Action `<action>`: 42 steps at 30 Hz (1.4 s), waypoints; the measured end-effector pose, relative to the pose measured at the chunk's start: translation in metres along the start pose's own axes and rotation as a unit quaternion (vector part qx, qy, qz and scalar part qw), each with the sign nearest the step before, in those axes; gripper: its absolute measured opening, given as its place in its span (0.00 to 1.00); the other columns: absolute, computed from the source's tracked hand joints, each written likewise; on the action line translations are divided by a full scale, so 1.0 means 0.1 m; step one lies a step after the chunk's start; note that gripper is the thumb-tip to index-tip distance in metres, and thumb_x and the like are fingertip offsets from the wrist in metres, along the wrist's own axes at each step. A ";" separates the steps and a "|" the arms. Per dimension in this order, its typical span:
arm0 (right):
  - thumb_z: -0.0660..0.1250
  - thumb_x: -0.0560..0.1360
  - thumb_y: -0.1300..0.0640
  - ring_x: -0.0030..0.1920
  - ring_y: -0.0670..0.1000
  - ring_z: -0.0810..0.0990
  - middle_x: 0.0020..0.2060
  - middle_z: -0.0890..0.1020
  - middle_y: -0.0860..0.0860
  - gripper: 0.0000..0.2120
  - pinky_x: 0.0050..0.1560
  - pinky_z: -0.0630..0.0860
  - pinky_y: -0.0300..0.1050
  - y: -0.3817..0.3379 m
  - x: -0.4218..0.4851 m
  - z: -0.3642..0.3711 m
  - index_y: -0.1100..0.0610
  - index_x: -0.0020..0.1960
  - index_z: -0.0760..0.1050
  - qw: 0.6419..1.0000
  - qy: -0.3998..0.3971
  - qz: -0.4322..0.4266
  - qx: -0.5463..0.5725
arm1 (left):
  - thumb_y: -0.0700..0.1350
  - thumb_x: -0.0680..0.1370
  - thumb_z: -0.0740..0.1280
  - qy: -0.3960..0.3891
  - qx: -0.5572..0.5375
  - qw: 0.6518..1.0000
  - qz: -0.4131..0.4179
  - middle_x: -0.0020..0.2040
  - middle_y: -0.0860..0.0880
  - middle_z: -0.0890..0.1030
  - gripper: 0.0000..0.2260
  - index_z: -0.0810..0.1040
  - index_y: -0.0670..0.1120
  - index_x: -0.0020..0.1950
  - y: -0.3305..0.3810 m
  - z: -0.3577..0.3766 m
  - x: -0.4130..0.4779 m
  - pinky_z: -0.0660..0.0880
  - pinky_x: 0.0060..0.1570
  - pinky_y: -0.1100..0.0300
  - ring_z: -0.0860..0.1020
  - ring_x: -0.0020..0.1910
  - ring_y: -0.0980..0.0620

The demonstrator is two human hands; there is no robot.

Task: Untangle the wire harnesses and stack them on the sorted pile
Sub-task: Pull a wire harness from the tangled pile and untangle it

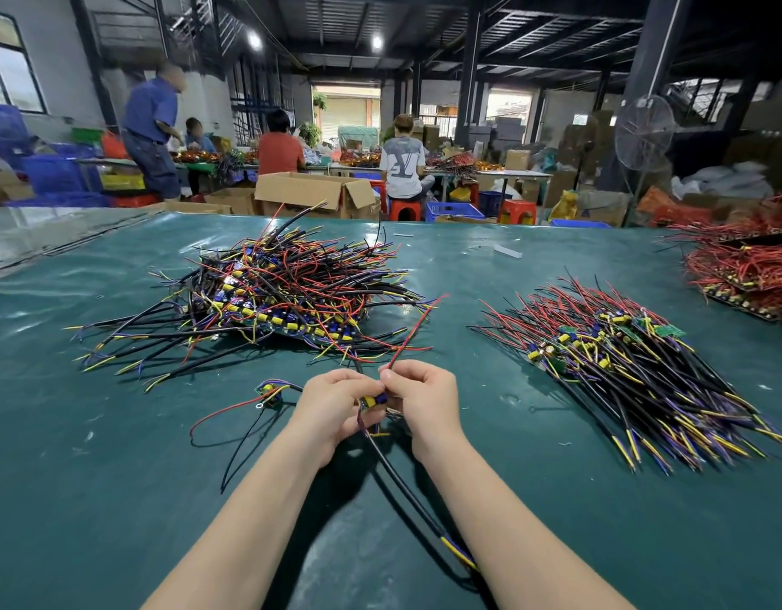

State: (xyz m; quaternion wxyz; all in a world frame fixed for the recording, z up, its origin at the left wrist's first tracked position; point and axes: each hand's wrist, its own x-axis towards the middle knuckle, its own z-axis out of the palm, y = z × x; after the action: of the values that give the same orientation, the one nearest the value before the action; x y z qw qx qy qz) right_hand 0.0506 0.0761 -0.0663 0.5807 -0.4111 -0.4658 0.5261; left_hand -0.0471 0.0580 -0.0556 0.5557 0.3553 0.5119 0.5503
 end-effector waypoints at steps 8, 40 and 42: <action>0.64 0.71 0.74 0.24 0.41 0.72 0.26 0.74 0.51 0.14 0.28 0.71 0.33 -0.05 0.01 -0.05 0.57 0.34 0.75 0.999 -0.019 -0.030 -0.018 | 0.32 0.73 0.65 -0.002 0.037 0.999 0.016 0.32 0.44 0.76 0.09 0.71 0.40 0.35 0.01 0.04 -0.02 0.77 0.27 0.65 0.75 0.29 0.50; 0.63 0.72 0.75 0.26 0.45 0.76 0.31 0.75 0.53 0.11 0.29 0.77 0.34 -0.12 -0.01 -0.07 0.61 0.37 0.74 0.989 0.062 0.060 0.119 | 0.39 0.80 0.55 -0.098 0.172 0.980 0.011 0.21 0.52 0.74 0.08 0.68 0.44 0.41 -0.03 0.06 -0.01 0.55 0.17 0.70 0.65 0.21 0.57; 0.63 0.72 0.75 0.23 0.44 0.76 0.30 0.74 0.54 0.12 0.29 0.78 0.34 -0.13 -0.02 -0.07 0.62 0.36 0.74 0.987 0.066 0.064 0.131 | 0.39 0.80 0.56 -0.098 0.183 0.978 0.027 0.21 0.53 0.71 0.09 0.69 0.45 0.40 -0.04 0.06 0.00 0.55 0.17 0.71 0.63 0.20 0.59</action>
State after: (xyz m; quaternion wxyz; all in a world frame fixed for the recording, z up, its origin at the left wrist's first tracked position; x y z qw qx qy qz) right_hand 0.0604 0.0731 -0.0559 0.6238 -0.3941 -0.3263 0.5908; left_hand -0.0405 0.0580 -0.0580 0.5135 0.5169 0.5374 0.4247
